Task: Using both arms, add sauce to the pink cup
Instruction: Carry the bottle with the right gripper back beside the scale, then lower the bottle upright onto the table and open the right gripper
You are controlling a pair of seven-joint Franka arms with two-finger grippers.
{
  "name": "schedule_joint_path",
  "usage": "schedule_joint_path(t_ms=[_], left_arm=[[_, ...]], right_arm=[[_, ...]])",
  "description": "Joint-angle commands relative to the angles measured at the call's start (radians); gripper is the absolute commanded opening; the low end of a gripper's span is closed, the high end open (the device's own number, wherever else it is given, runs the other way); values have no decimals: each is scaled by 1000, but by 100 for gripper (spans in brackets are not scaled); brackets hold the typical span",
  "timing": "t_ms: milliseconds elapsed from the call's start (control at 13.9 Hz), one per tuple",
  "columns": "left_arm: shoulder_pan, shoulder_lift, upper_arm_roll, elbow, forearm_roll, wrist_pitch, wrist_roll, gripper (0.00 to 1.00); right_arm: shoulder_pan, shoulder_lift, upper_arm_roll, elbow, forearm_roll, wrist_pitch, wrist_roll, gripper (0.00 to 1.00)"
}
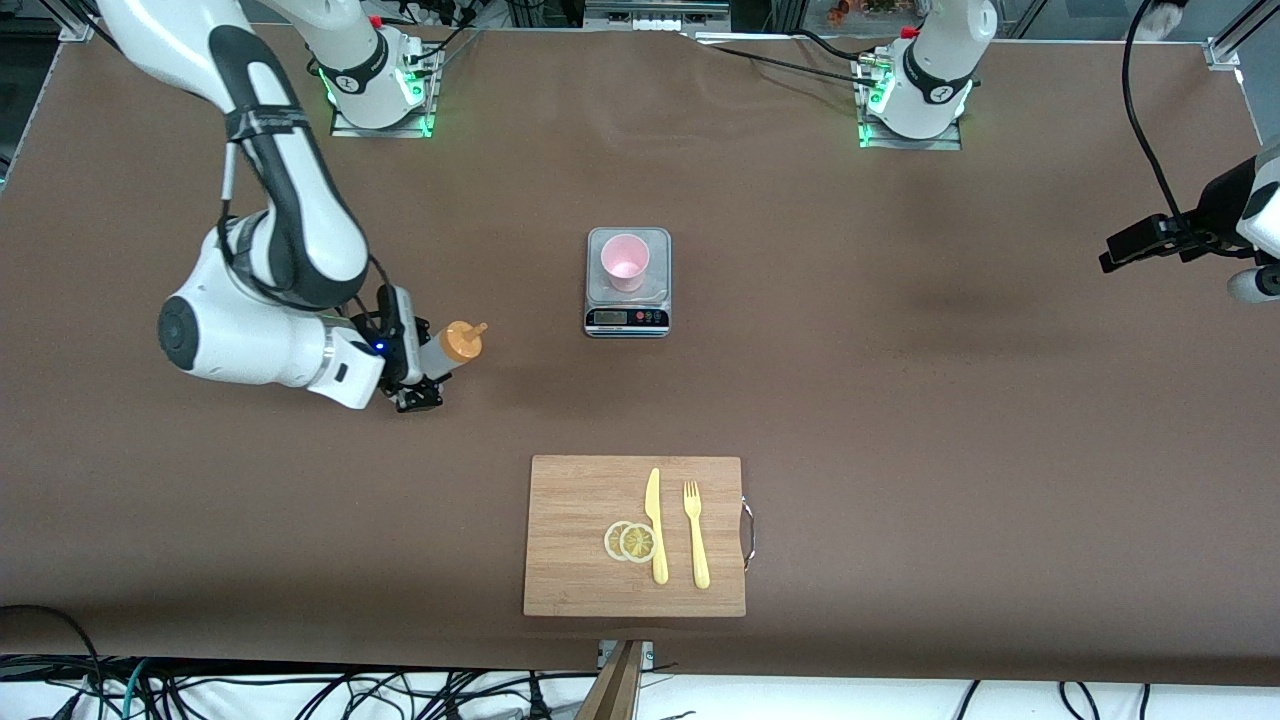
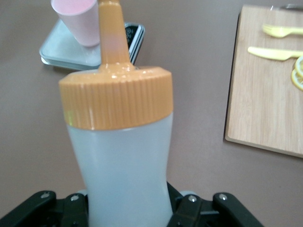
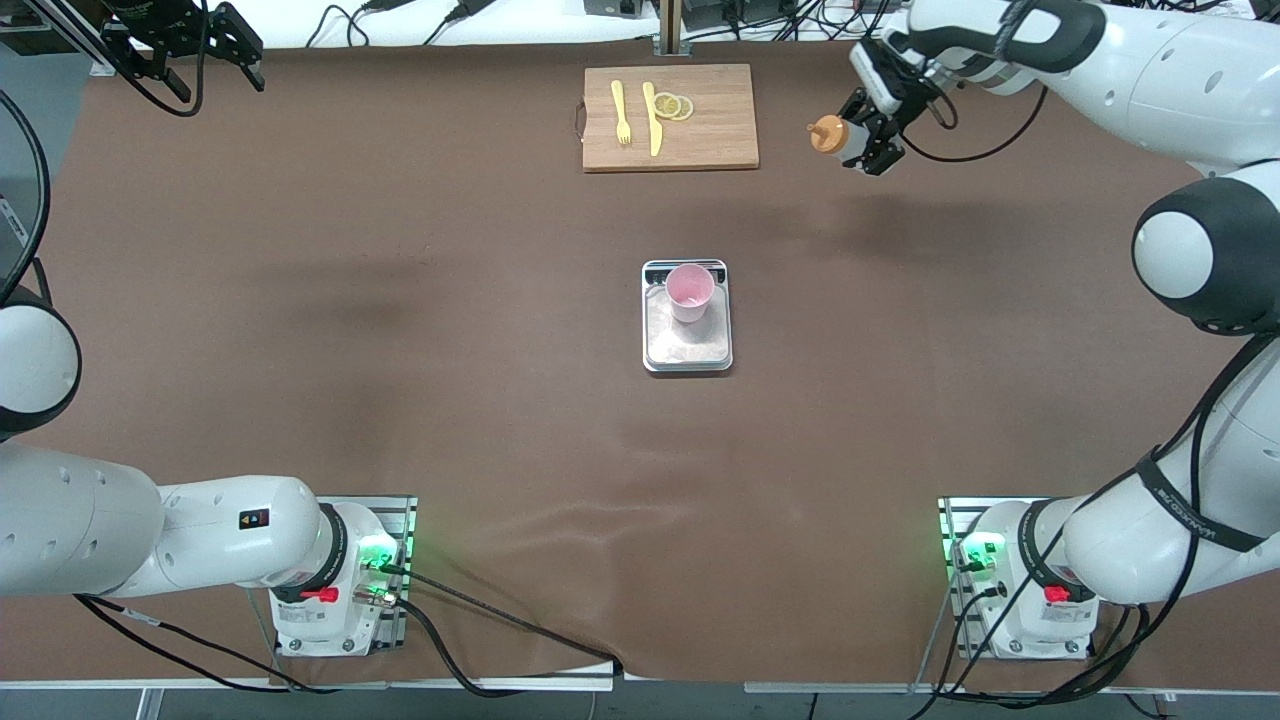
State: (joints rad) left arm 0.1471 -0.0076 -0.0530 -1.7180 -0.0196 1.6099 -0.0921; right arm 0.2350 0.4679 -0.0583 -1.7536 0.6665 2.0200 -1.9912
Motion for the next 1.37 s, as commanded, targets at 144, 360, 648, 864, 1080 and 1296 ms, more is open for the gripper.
schedule_joint_path(t_ms=[144, 360, 648, 864, 1080, 1296], left_arm=[[-1, -5, 1, 0, -33, -1, -5, 100], [-1, -3, 1, 0, -33, 1, -5, 100], [-1, 1, 1, 2, -33, 2, -5, 100], [-1, 3, 1, 3, -33, 2, -5, 100], [-1, 3, -1, 3, -33, 2, -5, 100], [-1, 3, -1, 3, -33, 2, -5, 100]], right_arm=[[-158, 31, 15, -60, 198, -131, -269, 0], [-252, 83, 15, -64, 263, -243, -363, 0], [-359, 146, 15, -79, 303, -392, -442, 0], [-422, 161, 15, -118, 303, -454, -491, 0], [-462, 186, 15, -142, 303, -498, -532, 0], [-494, 213, 15, -162, 303, -520, -575, 0]])
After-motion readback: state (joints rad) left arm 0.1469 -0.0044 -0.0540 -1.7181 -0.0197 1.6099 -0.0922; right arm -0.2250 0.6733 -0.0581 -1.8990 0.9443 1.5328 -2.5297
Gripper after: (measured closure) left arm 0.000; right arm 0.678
